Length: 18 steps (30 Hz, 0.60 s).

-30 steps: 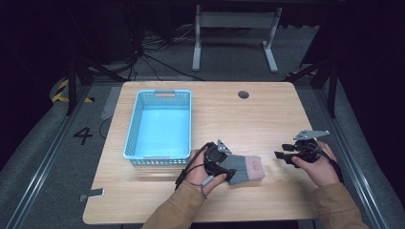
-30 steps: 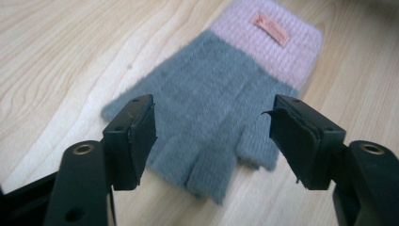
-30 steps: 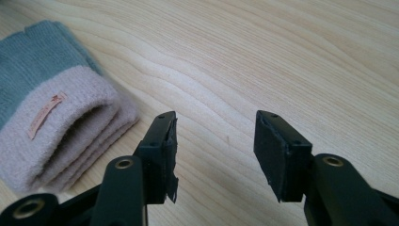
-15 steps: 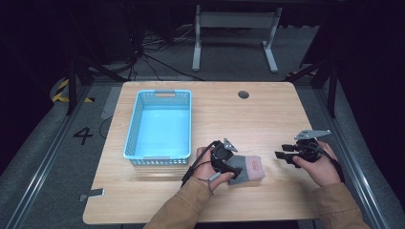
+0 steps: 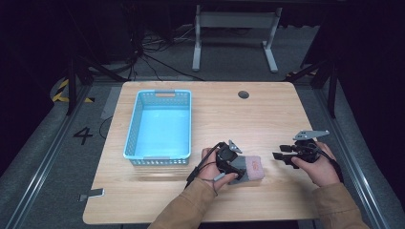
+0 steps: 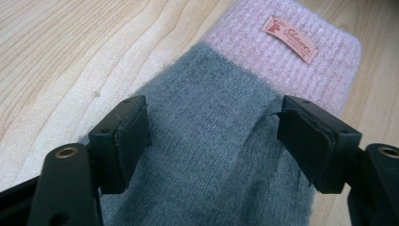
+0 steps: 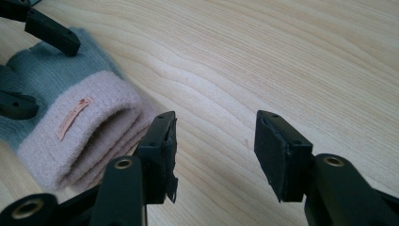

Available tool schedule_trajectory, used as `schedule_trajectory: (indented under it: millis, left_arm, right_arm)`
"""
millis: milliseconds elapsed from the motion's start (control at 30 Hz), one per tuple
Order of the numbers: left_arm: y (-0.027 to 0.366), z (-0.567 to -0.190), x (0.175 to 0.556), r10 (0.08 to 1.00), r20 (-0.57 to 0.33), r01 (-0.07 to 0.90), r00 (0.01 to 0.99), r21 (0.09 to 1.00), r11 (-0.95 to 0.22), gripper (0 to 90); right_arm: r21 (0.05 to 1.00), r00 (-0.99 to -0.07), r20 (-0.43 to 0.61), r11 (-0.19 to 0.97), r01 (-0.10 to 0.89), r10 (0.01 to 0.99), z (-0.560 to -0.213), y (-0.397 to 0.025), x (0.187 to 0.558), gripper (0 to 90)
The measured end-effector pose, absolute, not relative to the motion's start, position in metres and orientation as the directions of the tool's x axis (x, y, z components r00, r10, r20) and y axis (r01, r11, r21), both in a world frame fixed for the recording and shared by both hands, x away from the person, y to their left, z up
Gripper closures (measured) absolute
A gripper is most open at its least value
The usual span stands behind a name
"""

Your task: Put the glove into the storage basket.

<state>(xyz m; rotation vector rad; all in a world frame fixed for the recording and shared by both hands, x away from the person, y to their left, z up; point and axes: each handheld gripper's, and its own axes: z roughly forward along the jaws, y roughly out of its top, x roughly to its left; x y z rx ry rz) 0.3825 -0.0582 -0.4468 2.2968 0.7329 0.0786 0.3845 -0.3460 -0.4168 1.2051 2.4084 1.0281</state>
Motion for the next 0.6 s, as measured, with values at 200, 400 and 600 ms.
schedule_trajectory:
  millis: [200, 400, 600]
  left_arm:
    - [-0.062, -0.451, 0.38, 0.543, -0.125, 0.475, 0.83, 0.669, -0.572, 23.8]
    - [-0.063, -0.455, 0.375, 0.566, -0.117, 0.478, 0.816, 0.686, -0.549, 22.3]
    - [-0.062, -0.46, 0.371, 0.58, -0.111, 0.467, 0.807, 0.721, -0.512, 21.9]
  right_arm:
    - [0.698, -0.626, 0.089, 0.4, 0.594, 0.775, -0.416, -0.347, 0.384, 49.6]
    - [0.697, -0.626, 0.087, 0.402, 0.594, 0.775, -0.416, -0.347, 0.384, 49.5]
    - [0.697, -0.624, 0.087, 0.4, 0.595, 0.777, -0.416, -0.346, 0.384, 49.2]
